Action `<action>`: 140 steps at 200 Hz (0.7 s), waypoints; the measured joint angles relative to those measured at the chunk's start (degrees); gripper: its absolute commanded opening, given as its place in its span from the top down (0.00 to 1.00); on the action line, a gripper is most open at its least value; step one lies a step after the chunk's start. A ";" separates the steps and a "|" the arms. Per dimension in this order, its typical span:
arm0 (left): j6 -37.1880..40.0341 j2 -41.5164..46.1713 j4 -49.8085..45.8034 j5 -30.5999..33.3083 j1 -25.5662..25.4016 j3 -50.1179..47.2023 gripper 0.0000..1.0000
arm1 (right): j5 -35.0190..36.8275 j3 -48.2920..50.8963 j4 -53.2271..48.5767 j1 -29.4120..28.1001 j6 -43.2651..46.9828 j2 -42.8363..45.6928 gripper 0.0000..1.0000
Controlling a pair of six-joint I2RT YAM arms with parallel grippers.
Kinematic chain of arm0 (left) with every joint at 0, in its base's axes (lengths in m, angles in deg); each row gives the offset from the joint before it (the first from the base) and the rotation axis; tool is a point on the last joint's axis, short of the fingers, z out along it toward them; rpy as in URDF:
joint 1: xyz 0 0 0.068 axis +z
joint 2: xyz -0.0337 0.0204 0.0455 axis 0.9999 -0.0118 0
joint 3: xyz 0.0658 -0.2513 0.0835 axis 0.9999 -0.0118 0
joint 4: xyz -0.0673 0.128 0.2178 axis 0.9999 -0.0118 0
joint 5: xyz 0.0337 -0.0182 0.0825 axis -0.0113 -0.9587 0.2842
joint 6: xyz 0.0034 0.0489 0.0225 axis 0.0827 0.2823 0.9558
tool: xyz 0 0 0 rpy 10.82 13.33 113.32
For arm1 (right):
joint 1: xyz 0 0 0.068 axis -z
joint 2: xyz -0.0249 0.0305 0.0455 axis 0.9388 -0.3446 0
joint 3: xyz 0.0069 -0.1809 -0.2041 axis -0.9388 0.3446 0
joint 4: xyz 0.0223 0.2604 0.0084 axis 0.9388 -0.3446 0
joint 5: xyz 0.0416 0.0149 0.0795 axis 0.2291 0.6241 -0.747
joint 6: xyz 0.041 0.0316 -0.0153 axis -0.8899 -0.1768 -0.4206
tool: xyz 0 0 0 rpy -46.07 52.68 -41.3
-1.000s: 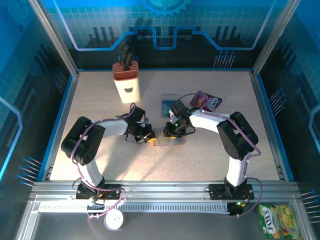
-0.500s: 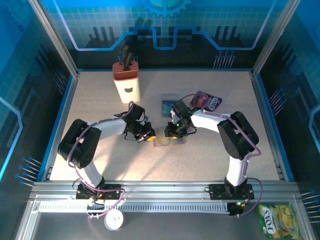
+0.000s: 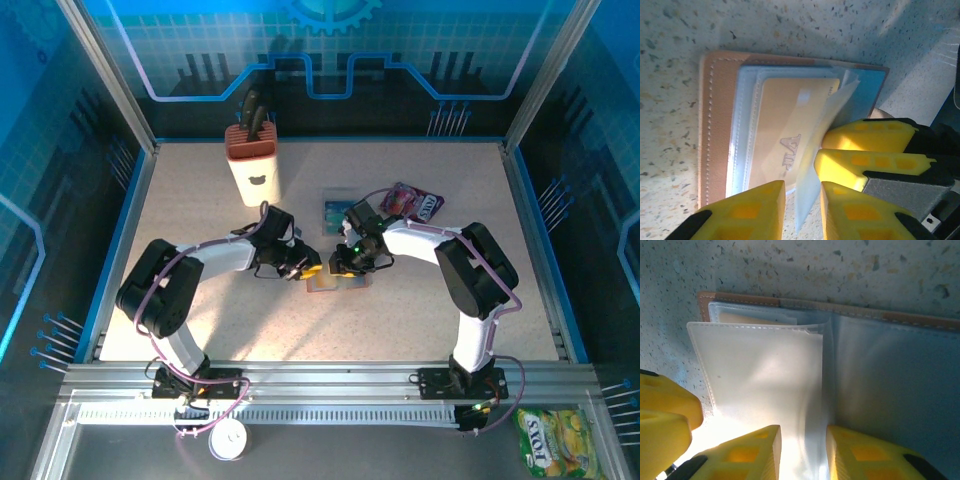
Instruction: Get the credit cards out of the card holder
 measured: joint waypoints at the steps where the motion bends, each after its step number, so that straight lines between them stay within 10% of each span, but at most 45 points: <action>1: -0.02 0.00 0.00 0.00 -0.02 0.00 0.74 | 0.00 0.00 0.00 0.00 0.02 0.00 0.69; 140: -1.44 -2.86 2.80 -1.40 -0.96 0.70 0.83 | -0.46 0.74 0.55 0.37 -0.22 1.33 0.69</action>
